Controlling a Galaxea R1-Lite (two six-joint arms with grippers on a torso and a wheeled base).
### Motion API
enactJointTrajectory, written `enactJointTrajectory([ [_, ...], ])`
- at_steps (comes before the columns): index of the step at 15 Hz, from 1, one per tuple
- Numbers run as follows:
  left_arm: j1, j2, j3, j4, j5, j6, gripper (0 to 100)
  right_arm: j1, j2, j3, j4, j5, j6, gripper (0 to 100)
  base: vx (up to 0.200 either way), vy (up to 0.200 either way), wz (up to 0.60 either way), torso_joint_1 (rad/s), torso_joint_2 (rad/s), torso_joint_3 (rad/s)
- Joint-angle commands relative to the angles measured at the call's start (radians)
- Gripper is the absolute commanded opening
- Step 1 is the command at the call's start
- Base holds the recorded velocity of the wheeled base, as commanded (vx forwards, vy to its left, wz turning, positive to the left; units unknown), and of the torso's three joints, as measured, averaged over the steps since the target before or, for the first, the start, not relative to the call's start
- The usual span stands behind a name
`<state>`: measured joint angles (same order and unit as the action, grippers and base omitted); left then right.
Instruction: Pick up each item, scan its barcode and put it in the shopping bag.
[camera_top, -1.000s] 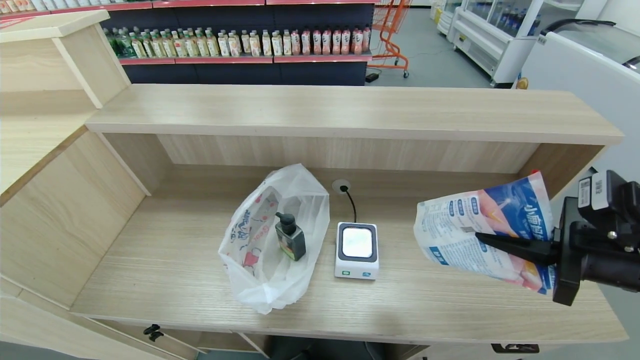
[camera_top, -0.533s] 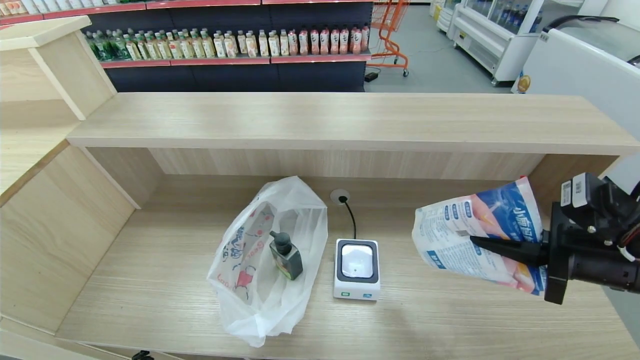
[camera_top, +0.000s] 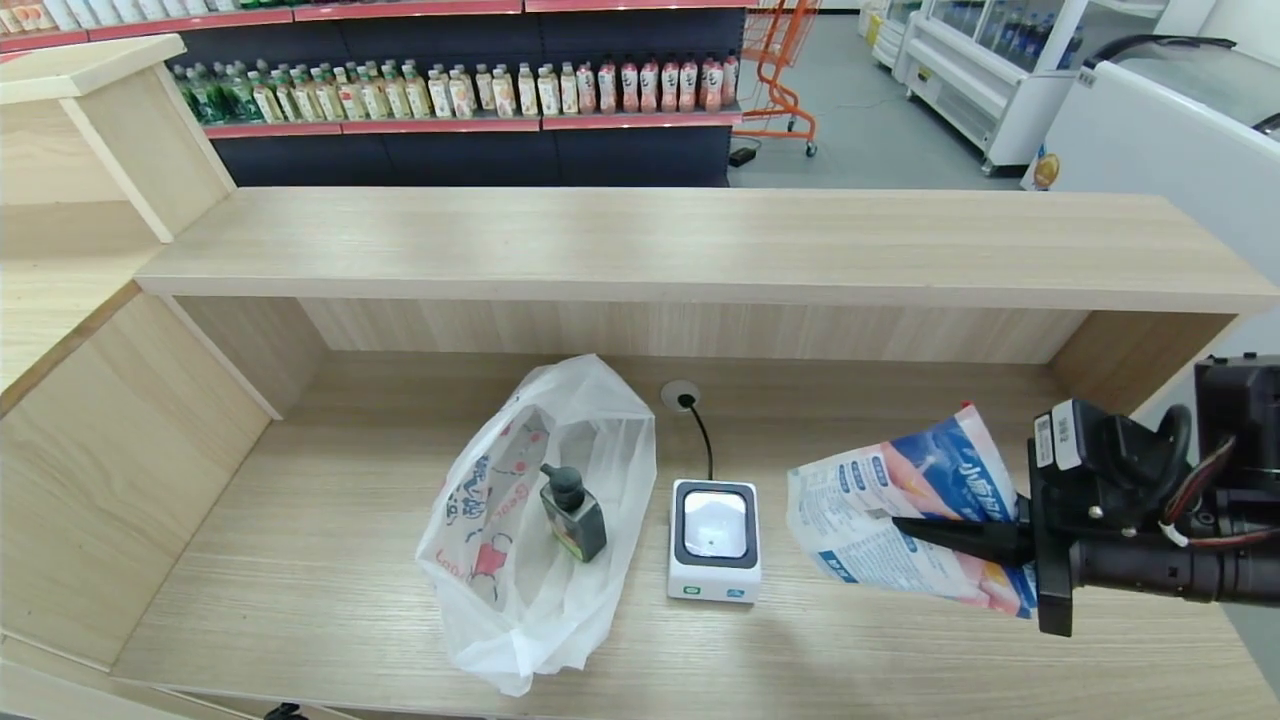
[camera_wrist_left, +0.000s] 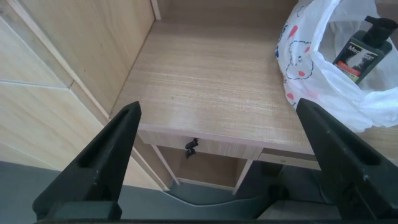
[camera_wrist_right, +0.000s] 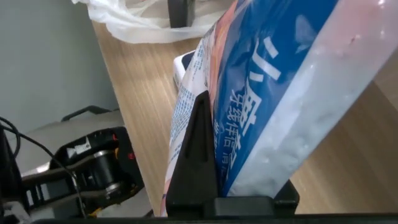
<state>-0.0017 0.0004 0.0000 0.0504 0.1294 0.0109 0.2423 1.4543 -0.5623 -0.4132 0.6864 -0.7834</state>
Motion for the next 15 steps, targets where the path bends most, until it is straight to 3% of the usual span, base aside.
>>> enactJointTrajectory([
  [1,0.0,0.0,0.0,0.0,0.001,0.0,100,0.012,0.098,-0.018,-0.015,0.021,-0.1,0,0.0,0.0,0.0,0.0,0.0,0.0],
  [4,0.0,0.0,0.0,0.0,-0.001,0.0,100,0.043,0.19,-0.021,-0.099,0.027,-0.186,0,0.0,0.0,0.0,0.0,0.0,0.0],
  [15,0.0,0.0,0.0,0.0,0.001,0.0,100,0.066,0.379,-0.091,-0.309,0.061,-0.125,0,0.0,0.0,0.0,0.0,0.0,0.0],
])
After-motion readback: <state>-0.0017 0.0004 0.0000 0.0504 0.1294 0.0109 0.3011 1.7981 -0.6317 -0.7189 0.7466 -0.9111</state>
